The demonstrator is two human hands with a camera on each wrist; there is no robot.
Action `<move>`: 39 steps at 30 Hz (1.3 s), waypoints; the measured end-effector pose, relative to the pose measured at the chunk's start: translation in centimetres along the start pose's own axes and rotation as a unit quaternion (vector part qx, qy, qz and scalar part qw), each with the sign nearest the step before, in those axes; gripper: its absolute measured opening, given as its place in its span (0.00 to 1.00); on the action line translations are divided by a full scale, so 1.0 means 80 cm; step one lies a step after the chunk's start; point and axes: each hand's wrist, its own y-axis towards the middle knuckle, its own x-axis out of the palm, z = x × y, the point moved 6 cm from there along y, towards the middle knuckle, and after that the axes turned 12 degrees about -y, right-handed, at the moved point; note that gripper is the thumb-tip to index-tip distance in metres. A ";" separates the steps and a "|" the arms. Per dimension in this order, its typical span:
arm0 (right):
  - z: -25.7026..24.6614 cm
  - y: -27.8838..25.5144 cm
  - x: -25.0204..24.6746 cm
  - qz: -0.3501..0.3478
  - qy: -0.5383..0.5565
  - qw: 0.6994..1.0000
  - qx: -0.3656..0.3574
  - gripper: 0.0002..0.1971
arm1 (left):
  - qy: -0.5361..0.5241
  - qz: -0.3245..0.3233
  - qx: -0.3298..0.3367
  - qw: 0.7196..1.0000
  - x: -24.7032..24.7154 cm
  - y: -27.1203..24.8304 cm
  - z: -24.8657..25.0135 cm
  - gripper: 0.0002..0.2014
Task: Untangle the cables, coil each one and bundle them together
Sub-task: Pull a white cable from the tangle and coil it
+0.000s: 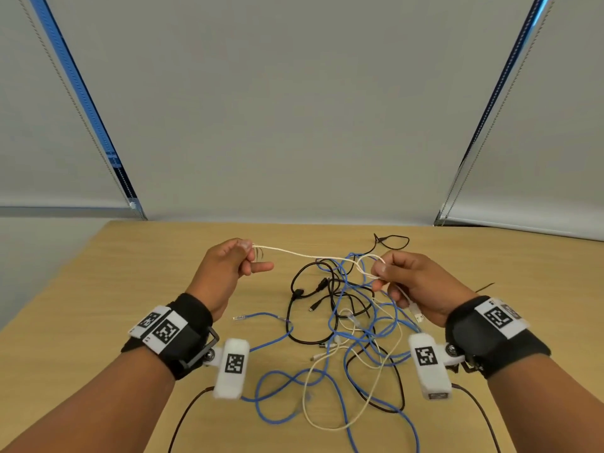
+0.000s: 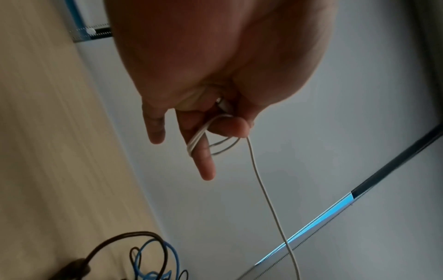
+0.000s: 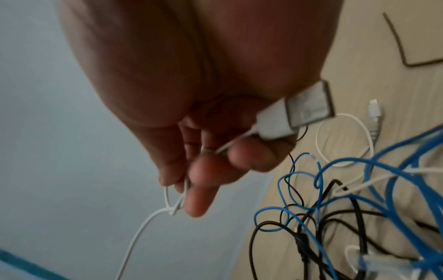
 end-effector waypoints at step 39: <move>-0.050 0.021 0.047 0.143 -0.456 0.874 -0.086 0.16 | 0.196 -0.114 -0.068 0.972 0.079 -0.010 -0.038 0.10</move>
